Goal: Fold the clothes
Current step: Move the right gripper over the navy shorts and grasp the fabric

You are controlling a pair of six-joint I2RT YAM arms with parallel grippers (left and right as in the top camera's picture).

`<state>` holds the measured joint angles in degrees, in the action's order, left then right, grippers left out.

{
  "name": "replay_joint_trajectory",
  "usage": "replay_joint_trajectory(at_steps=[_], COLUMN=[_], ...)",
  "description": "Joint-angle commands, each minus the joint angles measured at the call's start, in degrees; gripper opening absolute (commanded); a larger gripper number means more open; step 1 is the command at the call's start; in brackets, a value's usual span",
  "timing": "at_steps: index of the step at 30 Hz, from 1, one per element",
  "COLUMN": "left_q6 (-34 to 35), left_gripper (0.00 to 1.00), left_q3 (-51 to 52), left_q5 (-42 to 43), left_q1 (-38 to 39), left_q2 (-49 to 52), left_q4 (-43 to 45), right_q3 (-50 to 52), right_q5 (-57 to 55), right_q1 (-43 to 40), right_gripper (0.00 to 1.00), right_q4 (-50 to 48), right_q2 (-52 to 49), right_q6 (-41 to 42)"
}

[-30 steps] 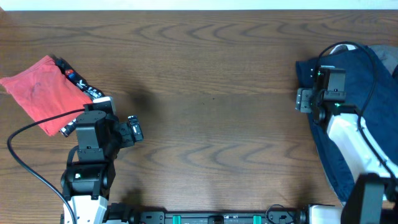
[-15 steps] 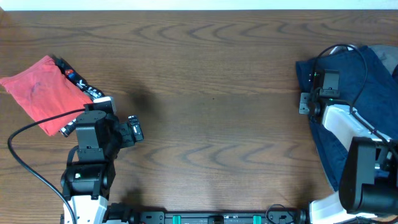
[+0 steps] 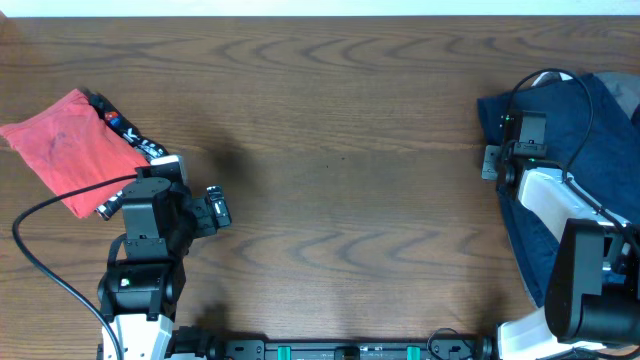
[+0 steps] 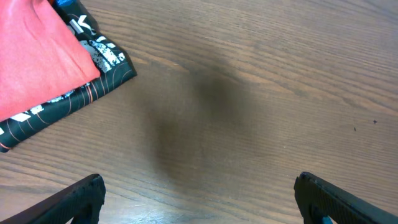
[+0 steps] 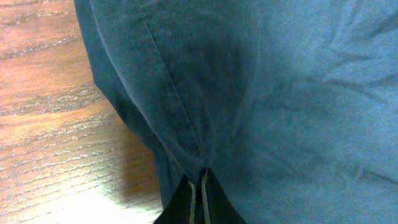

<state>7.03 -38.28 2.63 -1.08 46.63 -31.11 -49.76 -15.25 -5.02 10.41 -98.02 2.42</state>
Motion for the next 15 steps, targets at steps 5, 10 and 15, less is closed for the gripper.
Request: replay_joint_trajectory(at_steps=[5,10,15], left_q6=[-0.6,-0.6,-0.6], left_gripper=[0.98,0.98,0.98], left_q3=[-1.2,-1.2,-1.2], left_q5=[0.0,0.0,0.0], left_q1=[-0.1,-0.1,-0.1], left_q2=[0.1,0.1,0.1], left_q4=[-0.1,-0.1,-0.1], right_q3=[-1.2,-1.2,-1.2], right_q5=[-1.9,-1.8,-1.8], right_q1=[-1.6,-1.9,-1.9], right_gripper=[0.16,0.18,0.18], right_q4=[-0.7,0.2,1.5], right_q2=[5.1,5.1,5.1], right_q6=[1.0,1.0,1.0])
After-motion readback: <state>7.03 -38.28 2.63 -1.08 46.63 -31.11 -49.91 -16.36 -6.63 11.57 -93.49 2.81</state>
